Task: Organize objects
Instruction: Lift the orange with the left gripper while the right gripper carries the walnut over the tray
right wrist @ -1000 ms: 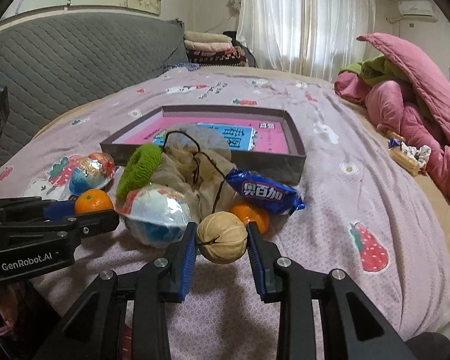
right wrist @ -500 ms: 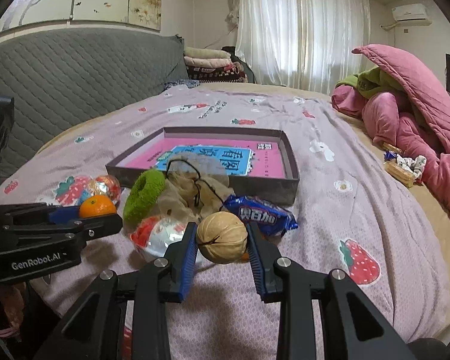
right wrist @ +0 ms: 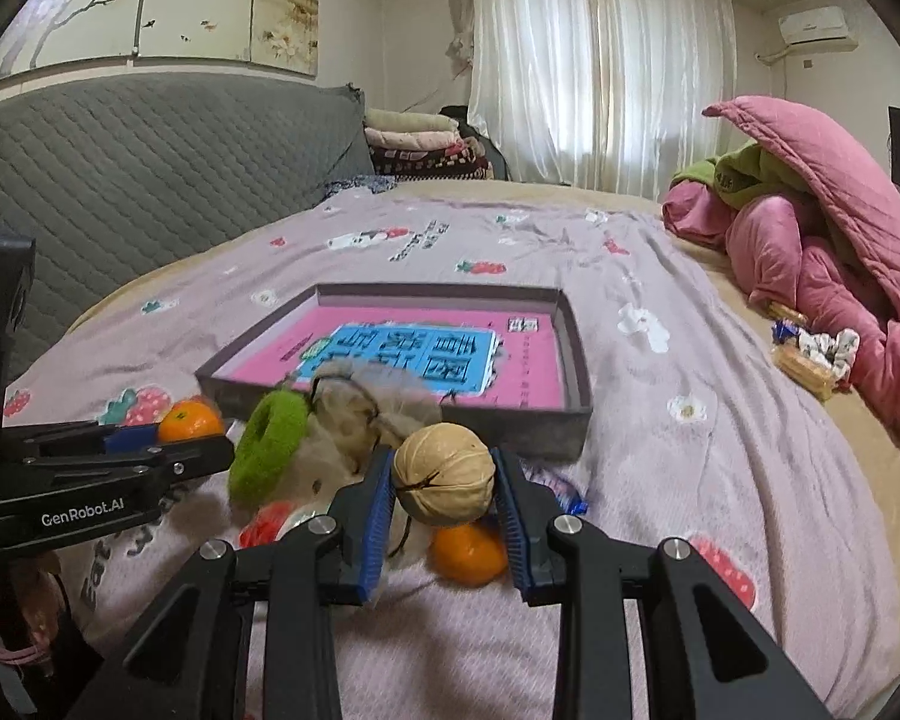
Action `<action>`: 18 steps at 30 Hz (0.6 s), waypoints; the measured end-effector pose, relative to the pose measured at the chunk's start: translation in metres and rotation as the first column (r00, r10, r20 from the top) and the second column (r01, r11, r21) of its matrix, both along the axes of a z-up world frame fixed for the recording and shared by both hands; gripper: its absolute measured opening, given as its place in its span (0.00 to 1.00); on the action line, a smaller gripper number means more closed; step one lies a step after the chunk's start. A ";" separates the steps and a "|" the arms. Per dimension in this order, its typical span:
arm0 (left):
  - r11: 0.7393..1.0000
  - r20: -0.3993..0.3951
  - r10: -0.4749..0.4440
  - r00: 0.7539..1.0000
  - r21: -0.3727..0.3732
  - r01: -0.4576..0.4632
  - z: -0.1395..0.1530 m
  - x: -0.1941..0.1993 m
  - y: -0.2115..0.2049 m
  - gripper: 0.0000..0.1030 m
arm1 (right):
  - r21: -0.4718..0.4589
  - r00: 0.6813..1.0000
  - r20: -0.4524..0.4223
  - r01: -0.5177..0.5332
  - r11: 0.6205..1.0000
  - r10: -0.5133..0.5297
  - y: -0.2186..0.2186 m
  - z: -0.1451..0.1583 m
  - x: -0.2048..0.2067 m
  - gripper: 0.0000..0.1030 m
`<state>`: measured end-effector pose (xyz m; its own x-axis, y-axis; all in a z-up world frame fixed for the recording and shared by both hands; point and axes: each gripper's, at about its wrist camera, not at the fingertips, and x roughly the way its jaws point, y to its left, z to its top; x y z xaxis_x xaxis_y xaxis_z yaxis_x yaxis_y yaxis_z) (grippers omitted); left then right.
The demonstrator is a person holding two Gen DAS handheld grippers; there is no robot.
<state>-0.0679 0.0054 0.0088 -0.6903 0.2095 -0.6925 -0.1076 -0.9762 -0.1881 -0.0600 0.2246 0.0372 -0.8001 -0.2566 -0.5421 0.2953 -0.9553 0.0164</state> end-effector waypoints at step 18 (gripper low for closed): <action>1.000 -0.085 -0.017 0.996 -0.011 0.016 0.026 -0.050 -0.001 0.38 | 0.024 0.999 -0.040 -0.023 0.999 0.024 -0.010 0.008 -0.043 0.32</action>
